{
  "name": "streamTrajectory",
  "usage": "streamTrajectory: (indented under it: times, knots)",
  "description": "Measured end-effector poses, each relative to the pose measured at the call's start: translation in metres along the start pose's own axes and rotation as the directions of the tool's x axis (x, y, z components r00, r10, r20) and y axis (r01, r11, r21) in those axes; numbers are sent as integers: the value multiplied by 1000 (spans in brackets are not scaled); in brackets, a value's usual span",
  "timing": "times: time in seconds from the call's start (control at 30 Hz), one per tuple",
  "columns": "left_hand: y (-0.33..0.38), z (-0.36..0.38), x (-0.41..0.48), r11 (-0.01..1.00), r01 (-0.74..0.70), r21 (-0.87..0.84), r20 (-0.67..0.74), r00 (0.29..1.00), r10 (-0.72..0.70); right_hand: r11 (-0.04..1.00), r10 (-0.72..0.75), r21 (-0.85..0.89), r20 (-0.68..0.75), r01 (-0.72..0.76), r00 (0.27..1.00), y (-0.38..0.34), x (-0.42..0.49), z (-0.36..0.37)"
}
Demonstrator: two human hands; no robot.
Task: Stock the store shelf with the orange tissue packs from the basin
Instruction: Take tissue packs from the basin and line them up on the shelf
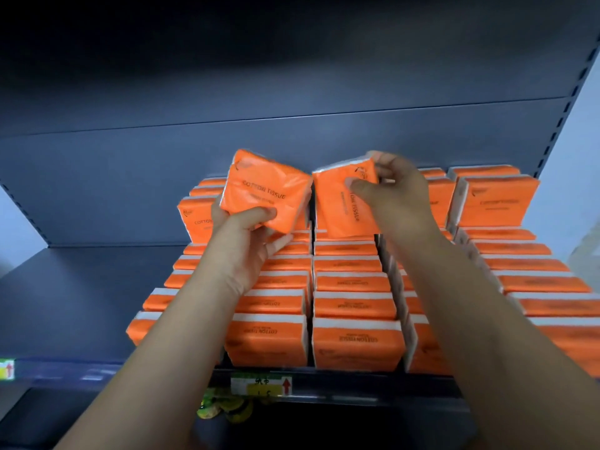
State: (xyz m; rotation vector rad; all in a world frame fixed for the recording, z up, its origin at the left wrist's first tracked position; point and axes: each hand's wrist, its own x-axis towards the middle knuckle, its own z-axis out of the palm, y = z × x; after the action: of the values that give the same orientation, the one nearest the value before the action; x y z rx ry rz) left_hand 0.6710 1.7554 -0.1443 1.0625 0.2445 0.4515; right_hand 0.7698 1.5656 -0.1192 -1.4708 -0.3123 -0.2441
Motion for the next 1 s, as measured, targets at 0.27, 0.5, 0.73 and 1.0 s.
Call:
streamTrajectory:
  times: [0.27,0.5,0.73,1.0]
  knots:
    - [-11,-8,17,981,-103,165,-65,991,115,960,-120,-248,47,128,992,4,12,-13]
    - [-16,-15,26,902,-147,406,-103,973,206,957,-122,-269,-35,108,992,11,25,-21]
    - [-15,-23,26,723,-158,672,-59,962,265,971,-77,-231,-77,58,994,14,28,-22]
    - [-21,-30,30,261,-171,950,40,897,440,949,-109,-290,57,121,992,13,21,-18]
